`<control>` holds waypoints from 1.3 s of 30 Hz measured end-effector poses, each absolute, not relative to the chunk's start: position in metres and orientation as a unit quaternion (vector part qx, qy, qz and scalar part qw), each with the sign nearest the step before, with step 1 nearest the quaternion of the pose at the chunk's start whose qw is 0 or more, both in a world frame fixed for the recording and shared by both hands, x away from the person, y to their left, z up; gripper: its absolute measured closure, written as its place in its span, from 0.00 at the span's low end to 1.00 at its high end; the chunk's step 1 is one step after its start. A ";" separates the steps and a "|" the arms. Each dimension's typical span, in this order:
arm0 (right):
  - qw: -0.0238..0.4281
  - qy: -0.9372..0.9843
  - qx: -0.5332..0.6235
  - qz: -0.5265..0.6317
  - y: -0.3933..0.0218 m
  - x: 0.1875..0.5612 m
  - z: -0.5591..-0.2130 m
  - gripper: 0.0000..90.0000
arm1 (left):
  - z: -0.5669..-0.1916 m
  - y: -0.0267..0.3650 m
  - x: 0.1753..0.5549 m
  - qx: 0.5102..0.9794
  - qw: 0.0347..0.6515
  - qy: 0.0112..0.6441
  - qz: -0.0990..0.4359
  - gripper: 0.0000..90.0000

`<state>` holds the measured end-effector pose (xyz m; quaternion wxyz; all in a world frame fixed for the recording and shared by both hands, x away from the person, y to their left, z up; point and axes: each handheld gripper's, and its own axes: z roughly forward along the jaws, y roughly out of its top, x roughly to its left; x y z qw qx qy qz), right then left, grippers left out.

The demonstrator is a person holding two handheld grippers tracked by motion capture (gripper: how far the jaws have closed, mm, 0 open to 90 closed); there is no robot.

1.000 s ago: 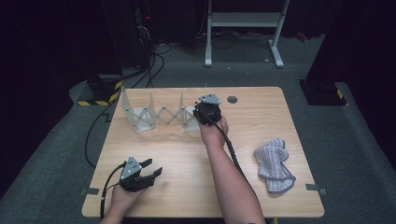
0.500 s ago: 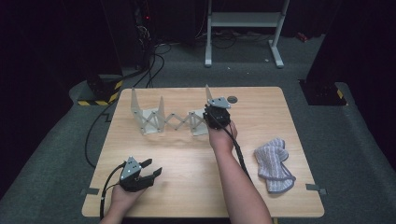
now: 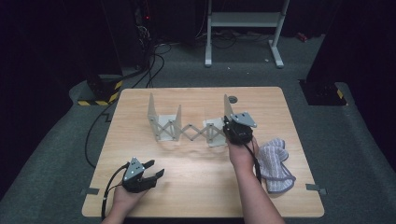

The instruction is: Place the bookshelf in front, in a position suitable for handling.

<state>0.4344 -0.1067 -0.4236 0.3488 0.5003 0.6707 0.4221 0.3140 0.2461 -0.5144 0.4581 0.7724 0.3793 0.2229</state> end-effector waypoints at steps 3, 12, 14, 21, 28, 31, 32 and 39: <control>0.346 0.671 0.504 0.420 -0.119 0.431 -0.423 0.72 | -0.515 0.245 0.314 0.773 0.457 0.380 0.222 0.46; 0.348 0.654 0.495 0.454 -0.151 0.380 -0.413 0.52 | -0.515 0.244 0.314 0.776 0.455 0.378 0.220 0.46; 0.350 0.654 0.502 0.445 -0.162 0.363 -0.421 0.49 | -0.515 0.244 0.314 0.776 0.455 0.377 0.219 0.46; 0.363 0.659 0.541 0.375 -0.197 0.327 -0.472 0.40 | -0.514 0.242 0.314 0.775 0.459 0.375 0.218 0.47; 0.353 0.660 0.574 0.331 -0.226 0.328 -0.491 0.36 | -0.514 0.240 0.315 0.776 0.459 0.375 0.216 0.47; 0.338 0.661 0.591 0.315 -0.235 0.333 -0.499 0.36 | -0.515 0.241 0.315 0.779 0.455 0.373 0.217 0.46; 0.331 0.661 0.597 0.311 -0.238 0.335 -0.502 0.36 | -0.515 0.241 0.315 0.779 0.455 0.373 0.216 0.46; 0.281 0.681 0.609 0.294 -0.243 0.346 -0.520 0.57 | -0.515 0.241 0.314 0.779 0.454 0.375 0.216 0.46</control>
